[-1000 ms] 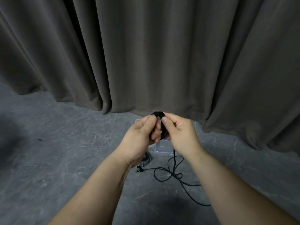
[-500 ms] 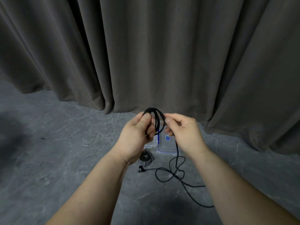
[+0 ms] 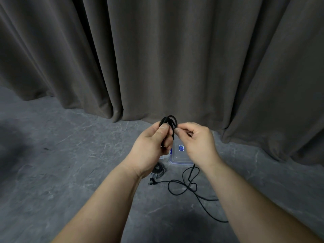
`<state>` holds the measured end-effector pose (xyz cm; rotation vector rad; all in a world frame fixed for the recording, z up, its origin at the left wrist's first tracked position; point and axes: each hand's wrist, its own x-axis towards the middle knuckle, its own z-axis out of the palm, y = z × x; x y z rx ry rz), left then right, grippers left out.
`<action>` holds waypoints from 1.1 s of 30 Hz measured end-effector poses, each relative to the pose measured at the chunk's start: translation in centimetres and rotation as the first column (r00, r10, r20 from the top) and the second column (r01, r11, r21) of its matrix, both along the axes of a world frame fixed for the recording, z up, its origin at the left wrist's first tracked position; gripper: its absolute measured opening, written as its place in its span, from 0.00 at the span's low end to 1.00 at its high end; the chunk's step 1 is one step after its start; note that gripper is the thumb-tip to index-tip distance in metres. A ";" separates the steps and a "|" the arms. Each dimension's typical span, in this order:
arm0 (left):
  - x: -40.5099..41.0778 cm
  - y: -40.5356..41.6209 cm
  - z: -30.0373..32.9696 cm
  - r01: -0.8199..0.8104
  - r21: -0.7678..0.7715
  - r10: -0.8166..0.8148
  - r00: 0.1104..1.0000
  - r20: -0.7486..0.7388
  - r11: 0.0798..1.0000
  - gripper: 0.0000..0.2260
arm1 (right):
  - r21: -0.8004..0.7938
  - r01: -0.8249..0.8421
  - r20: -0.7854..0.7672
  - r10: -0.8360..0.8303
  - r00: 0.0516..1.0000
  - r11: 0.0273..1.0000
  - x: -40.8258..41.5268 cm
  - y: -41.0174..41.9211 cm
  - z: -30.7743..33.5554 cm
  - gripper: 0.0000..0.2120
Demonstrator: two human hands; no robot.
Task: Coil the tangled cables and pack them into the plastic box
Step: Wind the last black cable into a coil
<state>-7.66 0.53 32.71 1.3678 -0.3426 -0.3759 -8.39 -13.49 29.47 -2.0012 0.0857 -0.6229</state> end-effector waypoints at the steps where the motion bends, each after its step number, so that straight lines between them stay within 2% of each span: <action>1: 0.0 0.0 0.0 0.003 -0.005 -0.003 1.000 -0.007 1.000 0.13 | -0.028 0.023 0.009 -0.023 1.000 0.999 0.0 0.1 0.0 0.03; 5: 0.1 0.0 0.2 -0.019 -0.046 0.017 0.999 -0.052 0.999 0.15 | 0.002 0.031 -0.003 -0.031 1.000 1.000 0.0 0.2 0.0 0.05; 7: 0.4 -0.1 0.3 -0.098 -0.100 0.087 0.990 -0.113 0.990 0.15 | 0.029 0.002 -0.032 -0.001 1.000 1.000 0.0 0.2 -0.1 0.06; 10: 1.4 0.5 0.4 -0.291 -0.182 0.249 0.943 -0.220 0.939 0.15 | 0.106 -0.087 -0.184 0.105 0.977 0.991 -0.3 -0.4 -0.2 0.10; 12: 2.3 1.4 0.5 -0.412 -0.232 0.346 0.896 -0.277 0.881 0.15 | 0.097 -0.099 -0.301 0.124 0.945 0.990 -0.5 -1.2 -0.7 0.14; 14: 3.0 2.3 0.4 -0.497 -0.254 0.417 0.854 -0.310 0.830 0.16 | 0.108 -0.037 -0.342 0.072 0.937 0.993 -0.5 -2.0 -1.0 0.13; 16: 3.3 2.6 0.3 -0.540 -0.240 0.461 0.829 -0.318 0.806 0.15 | 0.141 0.078 -0.319 -0.029 0.947 0.987 -0.4 -2.6 -1.3 0.10; 17: 3.3 2.5 0.2 -0.549 -0.233 0.473 0.824 -0.312 0.803 0.15 | 0.090 0.123 -0.294 -0.091 0.951 0.988 -0.5 -2.7 -1.3 0.09; 19: 3.1 2.2 0.0 -0.543 -0.207 0.489 0.832 -0.261 0.814 0.14 | -0.188 0.095 -0.263 -0.143 0.954 0.978 -0.8 -2.4 -1.0 0.06; 21: 3.0 1.8 -0.4 -0.523 -0.133 0.507 0.851 -0.133 0.842 0.13 | -0.469 -0.076 -0.340 -0.100 0.935 0.880 -1.3 -1.3 0.0 0.04; 23: 2.6 1.4 -1.0 -0.479 -0.003 0.478 0.876 0.070 0.878 0.14 | -0.545 -0.255 -0.423 0.001 0.906 0.798 -1.7 0.1 1.3 0.07; 24: 2.2 1.2 -1.2 -0.453 0.071 0.439 0.884 0.159 0.888 0.15 | -0.505 -0.320 -0.442 0.078 0.894 0.802 -1.7 0.5 1.9 0.09; 26: 1.6 0.8 -1.8 -0.408 0.192 0.360 0.901 0.241 0.893 0.15 | -0.294 -0.387 -0.419 0.246 0.874 0.874 -1.7 0.9 3.0 0.13; 29: 1.1 0.5 -2.1 -0.264 0.205 0.230 0.958 0.174 0.943 0.15 | 0.025 -0.430 -0.295 0.418 0.859 0.902 -1.7 0.7 3.7 0.19; 33: 0.5 0.1 -1.9 -0.149 0.202 0.135 0.988 0.080 0.968 0.14 | 0.229 -0.362 -0.088 0.390 0.917 0.904 -1.5 0.4 3.6 0.15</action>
